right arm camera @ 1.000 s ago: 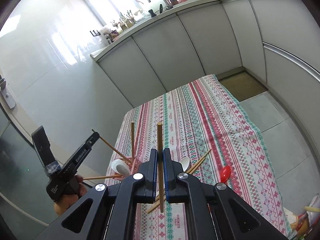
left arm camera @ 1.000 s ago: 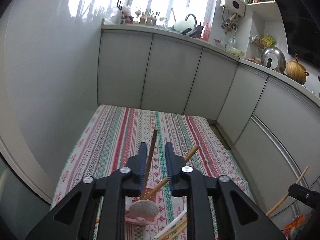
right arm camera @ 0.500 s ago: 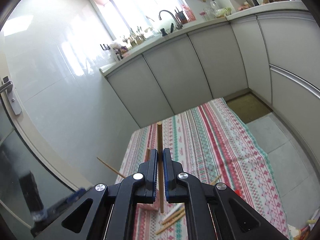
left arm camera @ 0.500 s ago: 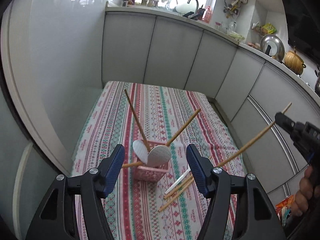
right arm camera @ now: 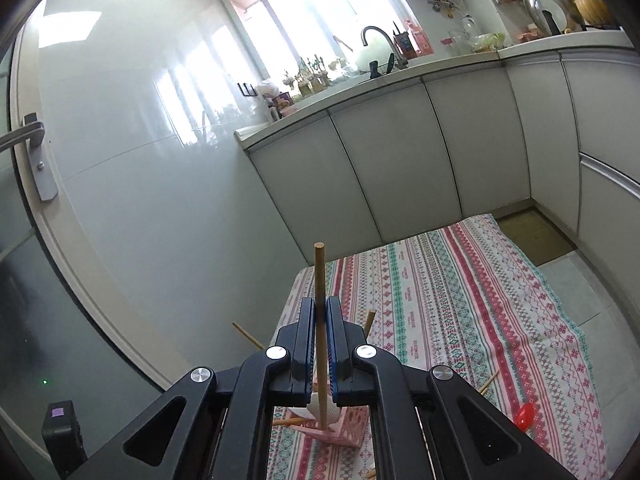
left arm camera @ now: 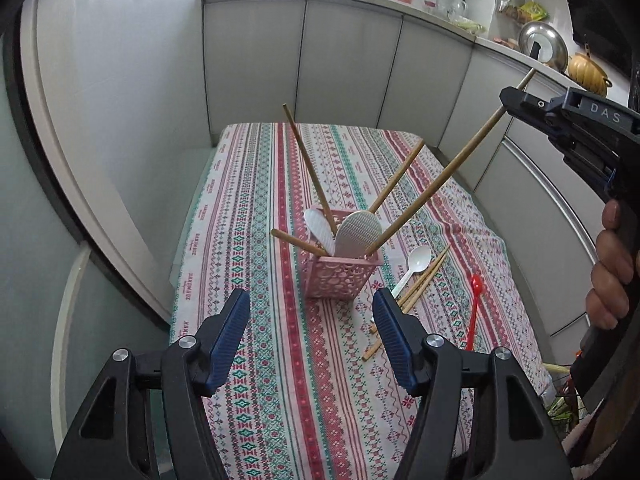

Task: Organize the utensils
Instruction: 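Lower the chopstick into the pink basket and open the right gripper, then reach down and grasp a chopstick beside the white spoon with the left gripper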

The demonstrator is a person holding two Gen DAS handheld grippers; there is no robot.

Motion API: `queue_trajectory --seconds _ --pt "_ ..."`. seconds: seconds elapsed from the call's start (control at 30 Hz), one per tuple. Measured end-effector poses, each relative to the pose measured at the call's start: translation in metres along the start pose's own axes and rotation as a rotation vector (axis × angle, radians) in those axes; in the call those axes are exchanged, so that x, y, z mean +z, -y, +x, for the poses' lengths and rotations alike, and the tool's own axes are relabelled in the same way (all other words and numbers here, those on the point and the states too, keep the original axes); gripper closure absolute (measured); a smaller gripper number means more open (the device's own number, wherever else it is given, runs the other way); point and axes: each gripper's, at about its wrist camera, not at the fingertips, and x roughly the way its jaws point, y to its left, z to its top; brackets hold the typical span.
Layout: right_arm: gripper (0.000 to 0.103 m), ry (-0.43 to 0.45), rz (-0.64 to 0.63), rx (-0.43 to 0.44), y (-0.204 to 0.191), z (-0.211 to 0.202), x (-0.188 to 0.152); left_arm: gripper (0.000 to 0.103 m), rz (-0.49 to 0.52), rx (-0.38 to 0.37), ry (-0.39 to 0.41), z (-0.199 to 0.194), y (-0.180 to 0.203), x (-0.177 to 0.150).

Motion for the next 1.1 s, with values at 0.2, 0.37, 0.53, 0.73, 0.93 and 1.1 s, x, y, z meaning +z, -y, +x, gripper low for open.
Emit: queue_trajectory --seconds 0.2,0.37,0.53,0.73,0.93,1.1 --pt "0.097 -0.005 -0.107 -0.046 -0.021 0.013 -0.012 0.036 -0.011 0.006 -0.026 0.007 -0.008 -0.001" --pt "0.097 -0.039 -0.197 -0.071 -0.034 0.030 -0.028 0.036 -0.018 0.004 -0.043 0.013 -0.009 -0.001" --pt "0.090 -0.124 -0.179 -0.013 -0.029 0.038 -0.036 0.036 -0.035 0.000 -0.076 0.026 -0.009 -0.002" --pt "0.081 -0.165 -0.117 -0.047 -0.003 -0.004 -0.027 0.036 -0.023 -0.031 -0.126 0.037 0.001 -0.007" --pt "0.052 -0.257 -0.069 -0.200 0.047 -0.051 -0.035 0.036 0.018 -0.051 -0.173 0.044 0.022 -0.017" --pt "0.042 -0.373 0.060 -0.254 0.100 -0.077 -0.051 0.036 0.111 -0.043 -0.205 0.052 0.052 -0.026"
